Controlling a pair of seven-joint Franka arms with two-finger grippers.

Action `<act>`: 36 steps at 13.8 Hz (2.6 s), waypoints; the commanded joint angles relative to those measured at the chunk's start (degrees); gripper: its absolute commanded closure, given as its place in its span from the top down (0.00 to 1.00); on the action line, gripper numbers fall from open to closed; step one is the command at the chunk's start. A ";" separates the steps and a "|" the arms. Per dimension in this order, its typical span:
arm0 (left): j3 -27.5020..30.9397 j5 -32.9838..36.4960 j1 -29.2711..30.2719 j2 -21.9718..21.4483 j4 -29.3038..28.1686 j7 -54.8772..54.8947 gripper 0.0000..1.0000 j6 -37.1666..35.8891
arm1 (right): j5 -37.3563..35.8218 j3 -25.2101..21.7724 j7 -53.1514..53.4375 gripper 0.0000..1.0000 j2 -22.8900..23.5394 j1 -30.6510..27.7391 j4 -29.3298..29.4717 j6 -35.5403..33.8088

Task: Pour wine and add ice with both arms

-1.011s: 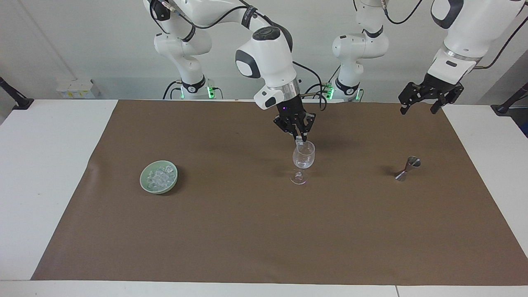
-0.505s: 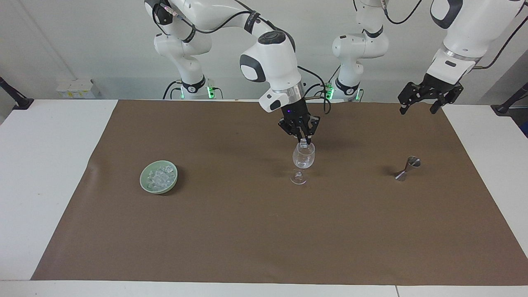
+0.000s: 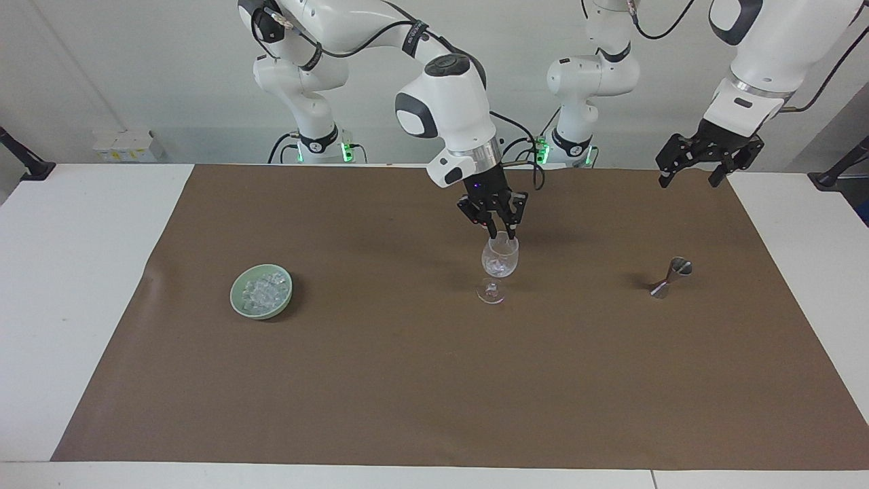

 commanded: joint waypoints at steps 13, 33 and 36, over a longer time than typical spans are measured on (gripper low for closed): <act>1.27 0.42 -0.70 -1.00 -1.86 0.86 1.00 2.23 | -10.63 -6.71 -4.12 1.00 -4.09 -0.63 3.39 -7.96; 0.83 0.42 0.36 -2.32 -2.75 0.42 1.00 2.33 | 3.78 -37.31 -48.08 1.00 -18.69 -1.24 3.21 -36.09; 0.75 0.42 0.36 -2.32 -2.84 0.42 1.00 2.33 | 4.74 -37.40 -54.31 1.00 -19.48 -4.22 3.30 -38.47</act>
